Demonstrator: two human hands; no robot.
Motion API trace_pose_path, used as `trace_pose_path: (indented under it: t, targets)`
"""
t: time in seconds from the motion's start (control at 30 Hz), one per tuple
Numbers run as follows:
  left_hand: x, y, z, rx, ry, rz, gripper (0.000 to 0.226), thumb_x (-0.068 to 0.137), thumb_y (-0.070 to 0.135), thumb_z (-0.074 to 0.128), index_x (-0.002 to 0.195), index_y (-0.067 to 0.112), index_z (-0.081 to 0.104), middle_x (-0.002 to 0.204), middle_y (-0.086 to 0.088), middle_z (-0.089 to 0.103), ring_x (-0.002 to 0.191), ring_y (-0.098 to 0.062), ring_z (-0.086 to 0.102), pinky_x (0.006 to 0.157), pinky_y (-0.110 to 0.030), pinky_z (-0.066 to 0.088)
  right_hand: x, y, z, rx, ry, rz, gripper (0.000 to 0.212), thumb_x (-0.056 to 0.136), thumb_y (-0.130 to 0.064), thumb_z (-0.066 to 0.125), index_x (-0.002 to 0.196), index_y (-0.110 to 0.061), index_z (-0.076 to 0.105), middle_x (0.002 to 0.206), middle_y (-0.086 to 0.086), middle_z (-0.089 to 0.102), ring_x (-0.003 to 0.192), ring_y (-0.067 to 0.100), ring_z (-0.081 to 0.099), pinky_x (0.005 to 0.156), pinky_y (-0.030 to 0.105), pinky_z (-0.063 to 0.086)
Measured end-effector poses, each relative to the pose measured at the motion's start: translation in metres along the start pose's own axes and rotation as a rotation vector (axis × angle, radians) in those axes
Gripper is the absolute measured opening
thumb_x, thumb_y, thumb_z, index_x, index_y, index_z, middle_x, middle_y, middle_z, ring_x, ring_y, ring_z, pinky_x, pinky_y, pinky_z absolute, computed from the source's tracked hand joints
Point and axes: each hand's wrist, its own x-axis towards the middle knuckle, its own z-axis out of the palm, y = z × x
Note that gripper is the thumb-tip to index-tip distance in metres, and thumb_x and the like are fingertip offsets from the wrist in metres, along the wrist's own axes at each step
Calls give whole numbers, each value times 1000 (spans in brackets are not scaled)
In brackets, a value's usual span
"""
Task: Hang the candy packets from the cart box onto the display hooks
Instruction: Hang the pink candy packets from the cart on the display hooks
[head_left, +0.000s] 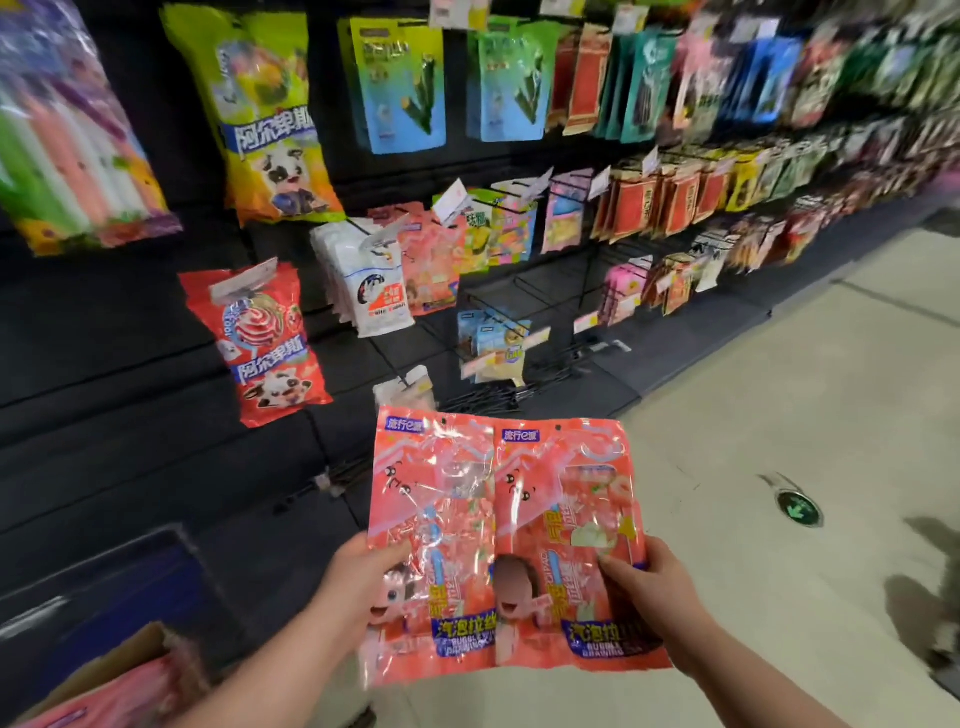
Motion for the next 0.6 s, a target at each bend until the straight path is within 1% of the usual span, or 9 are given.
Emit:
trace_pose_path:
  t: [0.03, 0.1, 0.17, 0.3, 0.37, 0.43, 0.53, 0.6]
  targets:
    - [-1, 2, 6, -1, -3, 0, 12, 86, 4, 68, 98, 6, 66, 85, -20, 68, 86, -35, 61, 88, -53, 47, 2, -1, -6, -7, 4, -2, 26, 87, -13, 66, 110, -8, 54, 97, 10, 68, 85, 27, 68, 75, 41, 57]
    - [-4, 9, 14, 0, -3, 10, 14, 86, 5, 68, 99, 5, 65, 85, -19, 67, 86, -34, 60, 88, -51, 46, 7, -5, -13, -23, 2, -8, 26, 86, -15, 67, 109, -12, 54, 98, 10, 69, 87, 28, 69, 82, 47, 56]
    - [-3, 16, 19, 7, 3, 26, 13, 86, 6, 68, 99, 7, 66, 86, -17, 68, 89, -34, 61, 90, -52, 46, 13, -10, -15, -34, 0, -14, 25, 86, -18, 68, 107, -15, 55, 98, 9, 69, 86, 28, 69, 84, 49, 56]
    - [6, 31, 23, 17, 23, 32, 16, 86, 9, 69, 101, 10, 66, 90, -16, 70, 93, -37, 62, 96, -58, 44, 29, -24, -11, -41, 7, -35, 20, 85, -20, 67, 102, -17, 55, 97, 8, 69, 87, 28, 68, 85, 48, 56]
    - [16, 39, 28, 16, 31, 17, 18, 85, 12, 71, 102, 11, 66, 95, -19, 70, 99, -42, 63, 97, -61, 43, 39, -33, -11, -46, 17, -44, 18, 87, -18, 65, 102, -15, 55, 99, 9, 68, 90, 29, 66, 87, 47, 54]
    - [29, 46, 36, 8, 23, 17, 18, 84, 13, 71, 102, 12, 67, 99, -20, 71, 103, -44, 63, 98, -62, 44, 52, -43, -14, -57, 37, -59, 16, 90, -17, 61, 104, -13, 55, 99, 9, 67, 91, 28, 65, 87, 44, 53]
    - [53, 57, 56, 5, -14, 39, 20, 85, 10, 70, 104, 10, 68, 100, -20, 72, 100, -41, 64, 98, -59, 46, 76, -59, -23, -77, 58, -67, 14, 91, -17, 59, 104, -12, 55, 97, 8, 66, 90, 27, 64, 84, 40, 53]
    - [70, 67, 73, -9, -33, 57, 18, 85, 5, 68, 103, 8, 68, 93, -20, 73, 88, -37, 67, 88, -51, 53, 97, -69, -30, -101, 89, -88, 15, 90, -18, 61, 103, -11, 58, 97, 9, 67, 91, 27, 64, 85, 40, 52]
